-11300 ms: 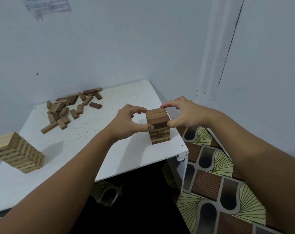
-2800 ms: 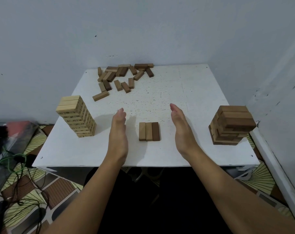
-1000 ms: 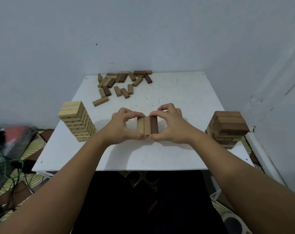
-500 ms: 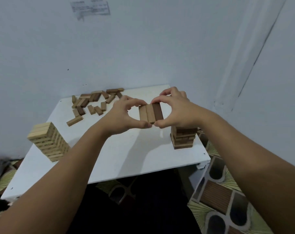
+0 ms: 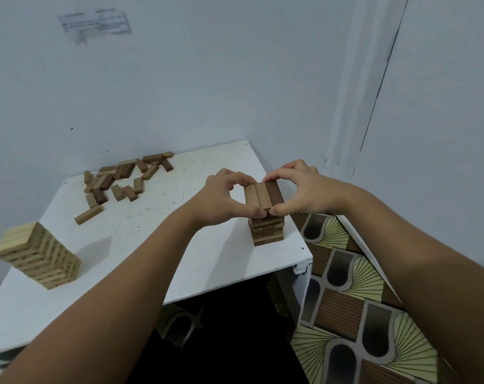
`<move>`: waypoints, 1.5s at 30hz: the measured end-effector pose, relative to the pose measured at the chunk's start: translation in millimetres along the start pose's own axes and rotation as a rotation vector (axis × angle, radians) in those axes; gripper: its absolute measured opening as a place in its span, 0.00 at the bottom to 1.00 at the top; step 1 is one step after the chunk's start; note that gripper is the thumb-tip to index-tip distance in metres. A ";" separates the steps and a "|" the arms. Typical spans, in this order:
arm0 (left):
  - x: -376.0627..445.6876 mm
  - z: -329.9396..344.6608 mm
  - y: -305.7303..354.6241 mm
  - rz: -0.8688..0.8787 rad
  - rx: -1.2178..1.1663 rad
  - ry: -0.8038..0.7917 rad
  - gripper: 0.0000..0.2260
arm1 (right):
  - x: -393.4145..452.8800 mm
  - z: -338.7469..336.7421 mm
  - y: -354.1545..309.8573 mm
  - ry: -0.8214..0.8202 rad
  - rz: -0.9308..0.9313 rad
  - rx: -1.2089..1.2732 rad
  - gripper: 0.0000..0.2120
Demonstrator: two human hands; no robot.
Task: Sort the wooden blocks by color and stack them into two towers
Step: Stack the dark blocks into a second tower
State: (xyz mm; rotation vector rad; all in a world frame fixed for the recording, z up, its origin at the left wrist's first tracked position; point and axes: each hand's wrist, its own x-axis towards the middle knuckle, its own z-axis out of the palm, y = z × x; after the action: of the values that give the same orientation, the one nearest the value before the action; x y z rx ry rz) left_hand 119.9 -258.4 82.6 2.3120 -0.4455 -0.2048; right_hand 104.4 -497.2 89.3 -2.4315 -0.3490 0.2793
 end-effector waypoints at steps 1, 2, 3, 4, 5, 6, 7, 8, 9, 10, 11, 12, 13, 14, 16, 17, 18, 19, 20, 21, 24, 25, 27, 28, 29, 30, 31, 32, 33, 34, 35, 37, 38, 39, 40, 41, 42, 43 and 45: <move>0.8 0.8 -0.1 -0.005 0.003 -0.003 0.29 | 1.3 0.2 1.4 -0.003 0.003 0.000 0.32; 1.4 1.4 -0.4 -0.011 0.005 -0.006 0.29 | 2.2 0.4 2.3 -0.008 0.006 -0.001 0.33; 2.1 1.8 -1.0 -0.017 0.003 -0.009 0.29 | 3.3 0.7 3.4 -0.013 0.008 -0.001 0.33; 2.3 2.1 -1.1 -0.021 0.000 -0.012 0.29 | 4.2 1.2 4.3 -0.019 0.010 -0.001 0.33; 2.5 2.6 -1.7 -0.024 -0.003 -0.015 0.29 | 5.1 1.8 5.3 -0.025 0.012 -0.001 0.33; 2.4 3.0 -2.1 -0.027 -0.004 -0.019 0.29 | 5.8 2.4 6.3 -0.031 0.015 -0.003 0.33; 2.5 3.7 -3.1 -0.032 -0.008 -0.024 0.29 | 6.6 2.9 7.5 -0.036 0.016 -0.003 0.33; 2.1 4.3 -3.9 -0.039 -0.019 -0.030 0.30 | 7.0 3.0 8.6 -0.040 0.015 0.000 0.33; 1.3 4.5 -4.7 -0.047 -0.039 -0.037 0.31 | 7.4 3.2 10.1 -0.042 0.014 0.007 0.33; 0.0 4.4 -5.7 -0.057 -0.060 -0.046 0.34 | 7.5 3.1 11.4 -0.043 0.013 0.019 0.34; -1.3 4.1 -7.2 -0.066 -0.077 -0.057 0.37 | 7.5 3.0 12.5 -0.042 0.013 0.036 0.35; -2.8 3.7 -9.1 -0.075 -0.090 -0.065 0.40 | 7.2 3.2 14.0 -0.042 0.014 0.058 0.38; -4.5 3.0 -11.0 -0.080 -0.100 -0.068 0.42 | 7.0 3.2 15.3 -0.042 0.012 0.077 0.40; -6.3 2.5 -12.5 -0.084 -0.108 -0.068 0.42 | 7.2 3.5 17.2 -0.045 0.011 0.091 0.42; -8.0 3.1 -15.8 -0.090 -0.120 -0.063 0.39 | 8.1 3.4 21.7 -0.057 0.012 0.107 0.42; -8.3 3.9 -17.6 -0.092 -0.126 -0.058 0.36 | 8.9 3.5 23.7 -0.064 0.013 0.114 0.41; -8.2 4.6 -19.5 -0.093 -0.133 -0.054 0.34 | 9.8 3.5 25.4 -0.069 0.012 0.118 0.39; -7.7 5.5 -21.3 -0.094 -0.143 -0.051 0.32 | 10.9 3.8 26.9 -0.073 0.010 0.126 0.37; -7.1 6.3 -22.9 -0.094 -0.154 -0.049 0.30 | 11.6 4.0 27.5 -0.077 0.006 0.137 0.35; -6.1 7.2 -24.1 -0.094 -0.162 -0.048 0.30 | 12.1 4.1 27.7 -0.082 0.001 0.150 0.35; -3.9 8.7 -26.1 -0.095 -0.182 -0.046 0.30 | 13.1 4.9 27.3 -0.094 -0.011 0.190 0.33; -3.5 9.2 -26.3 -0.096 -0.191 -0.044 0.30 | 13.2 5.3 27.2 -0.097 -0.014 0.206 0.32; -3.5 10.2 -26.7 -0.095 -0.202 -0.043 0.31 | 13.2 6.1 26.7 -0.101 -0.022 0.232 0.31; -3.7 10.5 -26.8 -0.096 -0.206 -0.043 0.31 | 13.1 6.4 26.4 -0.104 -0.027 0.241 0.31; -3.9 10.5 -26.8 -0.098 -0.209 -0.044 0.32 | 13.4 7.0 26.5 -0.108 -0.031 0.248 0.31; -3.9 10.4 -26.9 -0.098 -0.210 -0.045 0.31 | 13.7 7.4 26.5 -0.113 -0.034 0.256 0.30; -3.7 10.3 -26.8 -0.100 -0.210 -0.047 0.31 | 14.3 7.7 26.6 -0.119 -0.036 0.264 0.29; -3.5 10.2 -26.5 -0.101 -0.209 -0.048 0.31 | 14.7 8.2 26.4 -0.124 -0.035 0.272 0.29; -3.3 10.3 -26.1 -0.101 -0.208 -0.048 0.30 | 15.6 8.6 26.6 -0.127 -0.034 0.277 0.29; -3.3 10.7 -25.4 -0.099 -0.209 -0.047 0.30 | 16.4 9.0 26.6 -0.129 -0.032 0.276 0.30; -3.5 11.3 -24.5 -0.098 -0.209 -0.043 0.30 | 17.1 9.4 26.3 -0.129 -0.033 0.272 0.31; -4.2 12.2 -23.0 -0.098 -0.210 -0.039 0.31 | 17.6 9.6 24.8 -0.135 -0.034 0.270 0.33; -4.6 12.5 -22.7 -0.098 -0.209 -0.040 0.32 | 17.8 9.7 24.9 -0.137 -0.034 0.272 0.34; -4.9 12.6 -22.4 -0.097 -0.209 -0.041 0.32 | 17.9 9.9 25.0 -0.138 -0.035 0.275 0.34; -4.8 12.8 -22.7 -0.098 -0.209 -0.039 0.31 | 17.5 10.1 25.1 -0.139 -0.036 0.279 0.35; -4.7 13.0 -22.5 -0.099 -0.210 -0.039 0.31 | 17.2 10.5 25.4 -0.141 -0.033 0.280 0.36; -4.8 13.2 -22.2 -0.099 -0.207 -0.040 0.32 | 16.4 10.9 25.8 -0.142 -0.030 0.278 0.39; -5.8 13.5 -20.9 -0.102 -0.202 -0.044 0.34 | 15.8 11.6 26.6 -0.144 -0.024 0.277 0.43; -8.5 13.1 -18.6 -0.130 -0.193 -0.069 0.44 | 12.4 15.1 28.2 -0.119 -0.003 0.344 0.50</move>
State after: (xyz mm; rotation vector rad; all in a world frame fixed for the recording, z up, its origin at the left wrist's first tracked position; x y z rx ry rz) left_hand 113.1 -251.7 60.3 2.1500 -0.2959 -0.3758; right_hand 116.8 -505.6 58.4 -2.0812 -0.3268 0.4462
